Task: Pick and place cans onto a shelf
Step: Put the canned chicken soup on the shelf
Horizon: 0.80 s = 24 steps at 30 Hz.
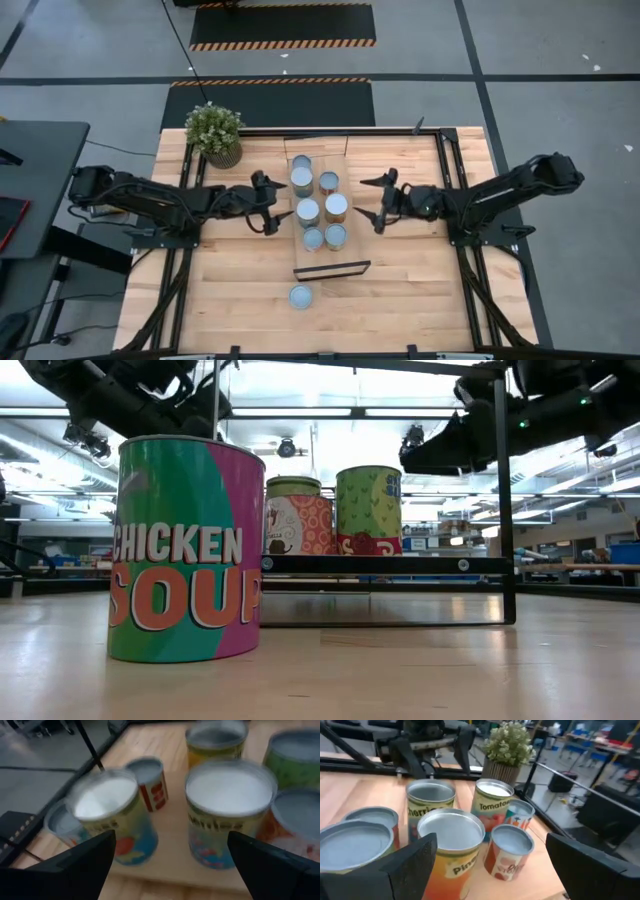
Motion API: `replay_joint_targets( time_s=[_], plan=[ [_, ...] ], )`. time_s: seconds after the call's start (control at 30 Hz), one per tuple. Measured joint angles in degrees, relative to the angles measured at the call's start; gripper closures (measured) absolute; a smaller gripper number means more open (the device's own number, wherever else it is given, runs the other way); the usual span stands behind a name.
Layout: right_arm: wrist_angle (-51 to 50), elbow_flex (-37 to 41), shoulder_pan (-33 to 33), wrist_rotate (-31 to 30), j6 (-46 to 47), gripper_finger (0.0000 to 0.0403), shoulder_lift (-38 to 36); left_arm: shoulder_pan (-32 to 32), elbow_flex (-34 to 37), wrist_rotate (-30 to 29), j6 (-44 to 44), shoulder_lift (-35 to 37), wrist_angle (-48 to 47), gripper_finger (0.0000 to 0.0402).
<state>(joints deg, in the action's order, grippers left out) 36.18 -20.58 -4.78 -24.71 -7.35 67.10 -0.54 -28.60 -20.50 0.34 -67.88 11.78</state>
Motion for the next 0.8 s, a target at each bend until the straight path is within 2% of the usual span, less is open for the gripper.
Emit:
replay_joint_targets(
  time_s=[0.13,0.2,0.47,0.67,0.8],
  plan=[
    [-3.59,0.0,4.8,8.64,3.06,0.0021,-0.77,0.43,-0.02,-0.27,-0.36,2.89,-0.81,0.0012],
    [-5.45,0.0,6.54,11.13,4.42,0.0021,-0.56,1.12,-0.02,-0.37,-0.93,4.05,-1.13,0.0012],
    [-6.83,-2.27,12.48,11.66,-1.01,0.0021,-0.77,4.65,-0.02,-0.5,0.32,7.72,-1.78,0.0012],
    [-9.39,-5.5,19.18,15.62,-3.27,0.0021,-0.75,9.07,-0.04,3.63,-0.07,6.62,-1.0,0.0012],
    [-10.27,-5.68,23.37,20.17,-3.09,0.0021,0.46,12.44,-0.02,3.77,0.02,4.99,-0.61,0.0012]
  ],
)
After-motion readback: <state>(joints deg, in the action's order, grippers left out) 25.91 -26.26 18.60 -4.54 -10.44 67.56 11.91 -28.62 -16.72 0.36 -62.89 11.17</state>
